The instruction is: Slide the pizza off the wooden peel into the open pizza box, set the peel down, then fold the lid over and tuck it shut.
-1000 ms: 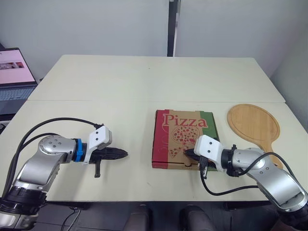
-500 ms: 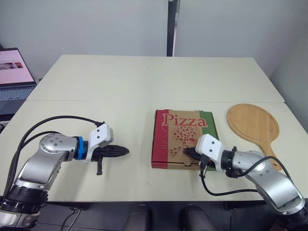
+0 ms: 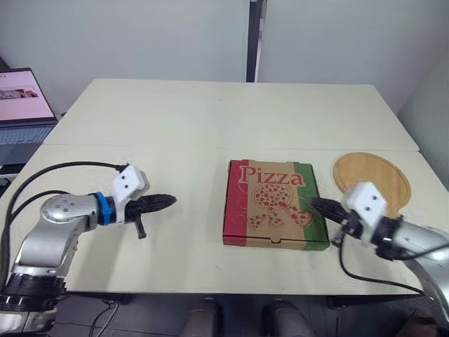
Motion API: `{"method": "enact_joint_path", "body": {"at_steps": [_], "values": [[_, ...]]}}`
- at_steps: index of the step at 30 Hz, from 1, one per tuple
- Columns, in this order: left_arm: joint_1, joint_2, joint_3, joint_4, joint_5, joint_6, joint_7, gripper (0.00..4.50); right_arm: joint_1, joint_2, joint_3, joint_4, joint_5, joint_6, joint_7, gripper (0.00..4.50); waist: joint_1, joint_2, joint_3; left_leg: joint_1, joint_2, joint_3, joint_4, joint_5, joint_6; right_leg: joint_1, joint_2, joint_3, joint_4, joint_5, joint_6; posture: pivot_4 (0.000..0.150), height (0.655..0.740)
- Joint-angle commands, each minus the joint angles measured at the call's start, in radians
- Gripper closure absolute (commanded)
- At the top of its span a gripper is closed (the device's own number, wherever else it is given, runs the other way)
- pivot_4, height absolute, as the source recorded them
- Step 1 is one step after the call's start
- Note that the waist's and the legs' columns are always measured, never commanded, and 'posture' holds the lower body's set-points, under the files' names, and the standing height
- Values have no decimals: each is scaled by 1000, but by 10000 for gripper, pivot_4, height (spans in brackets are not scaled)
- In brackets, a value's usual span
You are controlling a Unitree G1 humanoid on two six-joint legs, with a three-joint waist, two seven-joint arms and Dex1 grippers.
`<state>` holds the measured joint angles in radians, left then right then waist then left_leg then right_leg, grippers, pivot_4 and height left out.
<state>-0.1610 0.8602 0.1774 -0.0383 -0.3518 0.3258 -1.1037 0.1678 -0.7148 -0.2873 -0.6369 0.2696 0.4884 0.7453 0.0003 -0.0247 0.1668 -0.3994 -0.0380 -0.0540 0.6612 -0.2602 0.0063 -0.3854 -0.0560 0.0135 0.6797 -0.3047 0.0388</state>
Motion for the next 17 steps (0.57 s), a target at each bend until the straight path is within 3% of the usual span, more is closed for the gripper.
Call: {"method": "enact_joint_path", "body": {"at_steps": [1, 8, 17], "values": [[96, 33, 92, 11, 49, -43, 67, 45000, 104, -61, -240, 92, 26, -103, 109, 44790, -2, 0, 0, 0, 0, 1, 0, 0, 0, 0, 0, 1, 0, 0, 0, 1500, 7318], [257, 35, 165, 4, 79, -58, 122, 45000, 216, -136, -422, 299, 23, -187, 223, 44790, -1, 1, 0, 2, 2, 1, 0, 0, 0, 2, 0, 1, 0, 0, -1, 1500, 7318], [254, 13, 181, -12, 54, -27, 171, 45000, 205, -172, -435, 538, -37, -312, 197, 44790, 4, 1, 0, 1, 2, 2, 0, 0, 0, 1, -1, 1, -1, -1, -1, 1500, 7318]]}}
